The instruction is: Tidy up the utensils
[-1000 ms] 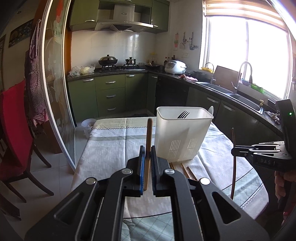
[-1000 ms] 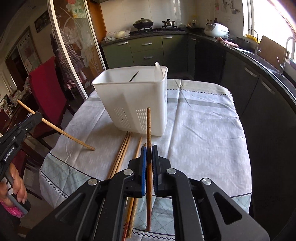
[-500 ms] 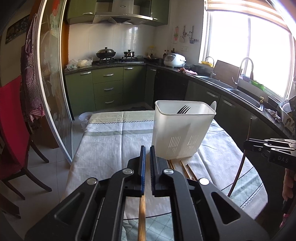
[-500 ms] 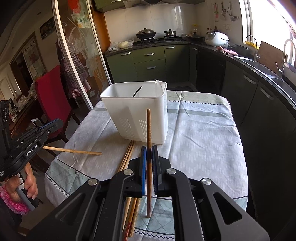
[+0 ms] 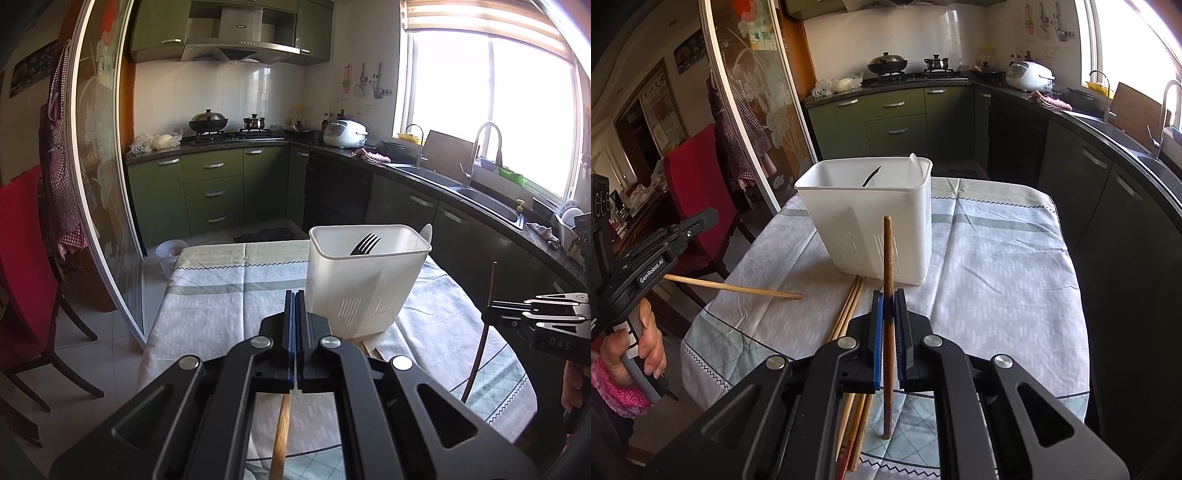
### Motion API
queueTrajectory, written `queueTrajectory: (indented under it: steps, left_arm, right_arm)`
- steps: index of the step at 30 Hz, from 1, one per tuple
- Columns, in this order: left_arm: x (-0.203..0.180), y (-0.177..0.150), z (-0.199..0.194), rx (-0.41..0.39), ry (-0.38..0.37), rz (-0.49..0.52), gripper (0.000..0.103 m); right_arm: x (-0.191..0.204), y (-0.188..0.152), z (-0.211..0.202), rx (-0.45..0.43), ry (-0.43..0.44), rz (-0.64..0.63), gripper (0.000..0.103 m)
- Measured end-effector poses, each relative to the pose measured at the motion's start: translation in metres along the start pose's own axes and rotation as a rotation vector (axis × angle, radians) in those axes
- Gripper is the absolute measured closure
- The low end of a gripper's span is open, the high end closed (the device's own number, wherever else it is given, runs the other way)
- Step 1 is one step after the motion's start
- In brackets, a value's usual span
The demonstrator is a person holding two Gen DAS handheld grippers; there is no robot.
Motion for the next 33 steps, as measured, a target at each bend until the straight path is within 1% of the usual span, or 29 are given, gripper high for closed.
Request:
queueTrajectory:
  steps: [4, 9, 13, 19, 22, 25, 29, 32, 33]
  left_arm:
    - [-0.004, -0.005, 0.006, 0.046, -0.029, -0.010, 0.103]
    - [-0.018, -0.003, 0.006, 0.045, -0.049, 0.035, 0.103]
    - [-0.045, 0.005, 0.011, 0.046, -0.075, 0.093, 0.103]
    - [-0.096, 0.004, 0.027, 0.083, -0.137, 0.188, 0.103]
    - [-0.115, 0.003, 0.040, 0.108, -0.158, 0.205, 0.103]
    - [-0.125, 0.006, 0.048, 0.126, -0.180, 0.195, 0.103]
    - [-0.130, 0.015, 0.047, 0.122, -0.210, 0.183, 0.103]
    - [-0.133, 0.016, 0.041, 0.104, -0.242, 0.219, 0.102]
    - [-0.134, 0.015, 0.040, 0.108, -0.263, 0.228, 0.101]
  right_arm:
    - [0.003, -0.002, -0.002, 0.002, 0.006, -0.013, 0.096]
    - [0.002, 0.001, -0.003, -0.002, 0.006, -0.017, 0.096]
    - [-0.002, 0.002, -0.010, -0.017, 0.002, -0.013, 0.096]
    - [-0.022, 0.001, -0.020, -0.030, -0.019, 0.017, 0.096]
    - [-0.034, -0.001, -0.024, -0.034, -0.029, 0.034, 0.096]
    - [-0.042, -0.002, -0.028, -0.035, -0.031, 0.049, 0.096]
    - [-0.050, -0.003, -0.031, -0.040, -0.030, 0.059, 0.096]
    - [-0.051, -0.003, -0.031, -0.040, -0.025, 0.064, 0.096]
    - [-0.051, -0.003, -0.031, -0.039, -0.024, 0.064, 0.096]
Point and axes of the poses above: each gripper's, at about its wrist camera, not at the fingertips, and z roughly the way its jaws point, x to its left, y to its top, the point moved 10 cm from there along z, roughly the way its jaws point, and after that the axes turned 3 degrees about -y, right-handed, at the moved point
